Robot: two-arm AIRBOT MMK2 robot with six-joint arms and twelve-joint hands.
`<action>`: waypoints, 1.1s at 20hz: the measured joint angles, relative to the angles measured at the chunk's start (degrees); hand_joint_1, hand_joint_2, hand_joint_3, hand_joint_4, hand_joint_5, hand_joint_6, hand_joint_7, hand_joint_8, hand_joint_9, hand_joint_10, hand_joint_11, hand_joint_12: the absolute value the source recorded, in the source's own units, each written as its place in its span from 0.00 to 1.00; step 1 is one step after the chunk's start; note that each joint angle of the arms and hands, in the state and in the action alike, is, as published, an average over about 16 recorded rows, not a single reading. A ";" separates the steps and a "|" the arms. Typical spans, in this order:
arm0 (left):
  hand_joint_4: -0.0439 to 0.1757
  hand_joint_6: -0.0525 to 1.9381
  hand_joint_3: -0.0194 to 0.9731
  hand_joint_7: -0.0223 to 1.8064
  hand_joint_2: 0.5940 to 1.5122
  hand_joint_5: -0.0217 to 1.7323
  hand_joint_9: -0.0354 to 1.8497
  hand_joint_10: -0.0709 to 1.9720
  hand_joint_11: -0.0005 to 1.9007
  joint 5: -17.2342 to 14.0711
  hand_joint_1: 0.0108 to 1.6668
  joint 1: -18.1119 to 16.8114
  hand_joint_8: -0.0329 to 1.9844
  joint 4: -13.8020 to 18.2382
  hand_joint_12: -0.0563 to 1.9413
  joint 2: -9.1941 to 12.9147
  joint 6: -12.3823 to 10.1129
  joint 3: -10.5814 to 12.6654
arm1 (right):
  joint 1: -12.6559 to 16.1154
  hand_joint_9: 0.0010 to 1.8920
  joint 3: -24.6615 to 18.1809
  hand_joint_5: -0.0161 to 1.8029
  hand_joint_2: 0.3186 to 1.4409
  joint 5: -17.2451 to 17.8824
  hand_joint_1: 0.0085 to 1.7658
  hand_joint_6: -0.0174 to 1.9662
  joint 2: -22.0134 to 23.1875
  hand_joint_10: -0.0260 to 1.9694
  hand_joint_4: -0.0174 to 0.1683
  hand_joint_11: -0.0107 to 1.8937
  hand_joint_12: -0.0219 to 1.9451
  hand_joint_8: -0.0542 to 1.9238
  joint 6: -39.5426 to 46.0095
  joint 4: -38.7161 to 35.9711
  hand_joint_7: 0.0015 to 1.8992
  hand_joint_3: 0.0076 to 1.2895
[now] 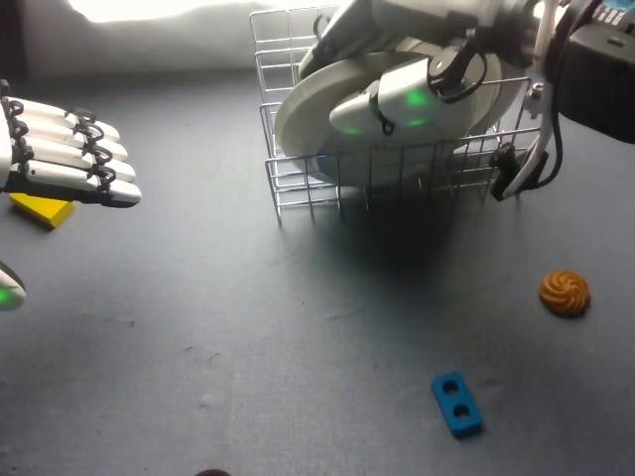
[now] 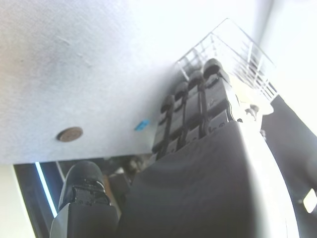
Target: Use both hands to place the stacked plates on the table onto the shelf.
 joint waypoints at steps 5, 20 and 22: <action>0.22 0.04 0.04 0.05 0.56 0.04 0.04 0.04 0.02 -0.14 0.01 -0.14 0.02 0.10 0.03 0.01 0.01 -0.08 | 2.26 0.46 -1.73 0.47 0.66 1.36 0.60 0.03 2.29 0.08 0.08 0.25 0.70 0.04 -1.59 -1.67 0.48 0.00; 0.21 0.04 0.04 0.08 0.58 0.08 0.07 0.04 0.03 -2.54 0.01 -2.33 0.02 2.46 0.05 1.19 0.40 -4.32 | 8.18 0.44 -21.17 0.47 0.65 2.95 0.57 0.03 23.66 0.03 0.08 0.18 0.70 0.04 -17.42 -3.80 0.46 0.00; 0.21 0.04 0.04 0.10 0.58 0.10 0.09 0.04 0.04 -2.89 0.01 -2.60 0.02 3.07 0.06 1.45 0.56 -5.09 | 8.13 0.44 -23.91 0.47 0.65 2.80 0.55 0.03 27.29 0.03 0.08 0.18 0.70 0.04 -18.46 -3.78 0.46 0.00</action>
